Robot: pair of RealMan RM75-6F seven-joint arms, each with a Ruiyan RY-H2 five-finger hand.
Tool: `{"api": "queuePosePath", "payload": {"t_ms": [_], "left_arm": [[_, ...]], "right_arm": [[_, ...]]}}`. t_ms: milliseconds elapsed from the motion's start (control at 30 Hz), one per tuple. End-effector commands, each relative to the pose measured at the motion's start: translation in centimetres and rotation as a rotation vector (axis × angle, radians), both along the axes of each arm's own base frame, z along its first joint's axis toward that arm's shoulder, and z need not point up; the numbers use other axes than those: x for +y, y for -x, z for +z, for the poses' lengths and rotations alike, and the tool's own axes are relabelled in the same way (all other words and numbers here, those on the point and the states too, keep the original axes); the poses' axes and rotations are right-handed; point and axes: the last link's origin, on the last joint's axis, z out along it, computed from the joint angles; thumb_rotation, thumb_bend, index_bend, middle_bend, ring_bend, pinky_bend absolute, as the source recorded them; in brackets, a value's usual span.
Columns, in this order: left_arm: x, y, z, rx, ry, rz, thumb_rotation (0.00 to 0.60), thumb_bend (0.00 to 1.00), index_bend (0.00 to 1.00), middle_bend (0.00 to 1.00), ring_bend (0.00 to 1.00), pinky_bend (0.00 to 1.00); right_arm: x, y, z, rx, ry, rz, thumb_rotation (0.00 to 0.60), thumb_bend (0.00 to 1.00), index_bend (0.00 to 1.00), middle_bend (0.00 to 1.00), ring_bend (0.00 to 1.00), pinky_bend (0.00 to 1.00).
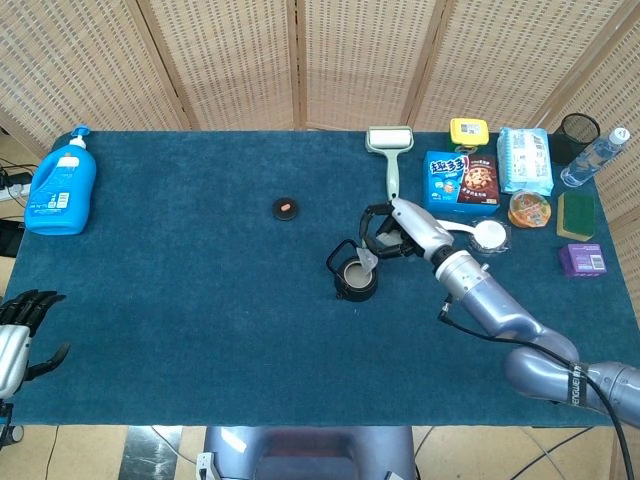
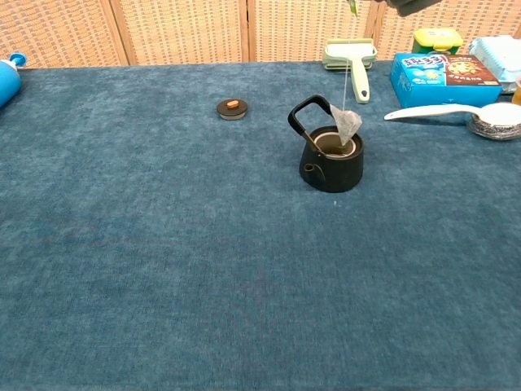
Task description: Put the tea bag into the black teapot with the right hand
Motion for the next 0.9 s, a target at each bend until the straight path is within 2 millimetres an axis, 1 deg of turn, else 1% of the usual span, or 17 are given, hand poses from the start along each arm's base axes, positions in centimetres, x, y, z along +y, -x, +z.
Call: {"api": "queuePosePath", "payload": {"t_ms": [33,400,633,800,900], "left_arm": [[0.0,0.1,0.0,0.000,0.000,0.001,0.600,0.32,0.19,0.19,0.12,0.15],[0.1,0.3,-0.1,-0.001,0.004,0.002,0.600,0.32,0.19,0.18,0.12,0.15],[0.2,0.0,0.1,0.000,-0.002,-0.012,0.600,0.32,0.19,0.18,0.12,0.15],[0.5,-0.5,0.7,0.009,-0.029,-0.033,0.600,0.32,0.19,0.18,0.12,0.15],[0.9,-1.1,1.5,0.021,-0.057,-0.055,0.600,0.32,0.19,0.18,0.12,0.15]], "right_arm": [[-0.1,0.2,-0.4,0.003,-0.009,-0.008,0.600,0.55,0.56,1.00,1.00,1.00],[0.2,1.2,-1.3,0.024,-0.036,-0.025,0.600,0.55,0.56,1.00,1.00,1.00],[1.4,3.2,-1.7,0.067,-0.056,-0.044,0.600,0.55,0.56,1.00,1.00,1.00],[2.4,4.7,-2.0,0.087,-0.068,-0.059,0.600,0.55,0.56,1.00,1.00,1.00],[3.2,6.0,-2.3,0.115,-0.074,-0.060,0.600,0.55,0.56,1.00,1.00,1.00]]}}
